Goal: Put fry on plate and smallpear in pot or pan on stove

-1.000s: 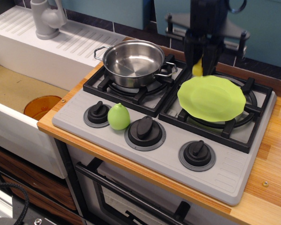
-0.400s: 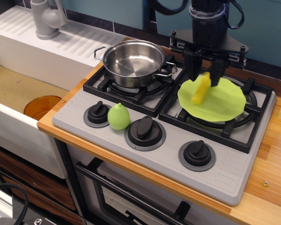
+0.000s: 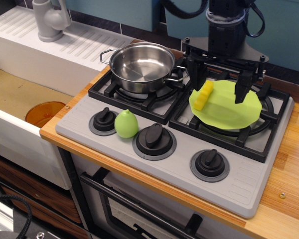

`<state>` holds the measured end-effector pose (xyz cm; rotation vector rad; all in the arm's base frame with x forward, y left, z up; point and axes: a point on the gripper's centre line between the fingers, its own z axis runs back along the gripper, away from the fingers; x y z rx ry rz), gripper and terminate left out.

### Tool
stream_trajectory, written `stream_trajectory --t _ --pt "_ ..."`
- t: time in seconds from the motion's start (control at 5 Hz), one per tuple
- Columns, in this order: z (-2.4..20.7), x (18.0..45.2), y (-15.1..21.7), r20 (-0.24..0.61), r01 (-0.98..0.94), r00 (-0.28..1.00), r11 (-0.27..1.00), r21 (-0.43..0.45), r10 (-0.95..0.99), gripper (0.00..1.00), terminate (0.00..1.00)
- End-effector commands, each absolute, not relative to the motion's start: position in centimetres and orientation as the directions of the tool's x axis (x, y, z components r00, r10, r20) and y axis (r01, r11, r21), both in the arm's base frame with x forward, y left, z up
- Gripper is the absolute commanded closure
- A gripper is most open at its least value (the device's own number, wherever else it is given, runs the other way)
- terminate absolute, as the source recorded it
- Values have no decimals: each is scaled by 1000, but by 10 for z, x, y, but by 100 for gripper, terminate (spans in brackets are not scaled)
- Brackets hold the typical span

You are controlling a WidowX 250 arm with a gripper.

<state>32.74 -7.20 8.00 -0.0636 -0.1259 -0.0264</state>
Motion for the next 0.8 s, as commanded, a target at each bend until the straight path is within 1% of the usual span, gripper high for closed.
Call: stream_trajectory --t 0.0,0.2,0.4,0.6 --pt "135 321 -40 170 68 983 998 2 -67 0 0" --pt "142 313 -20 155 82 984 996 26 -85 0 0" --pt "139 302 -12 139 72 988 997 14 -73 0 0" --pt "139 302 -12 139 72 988 997 14 -73 0 0"
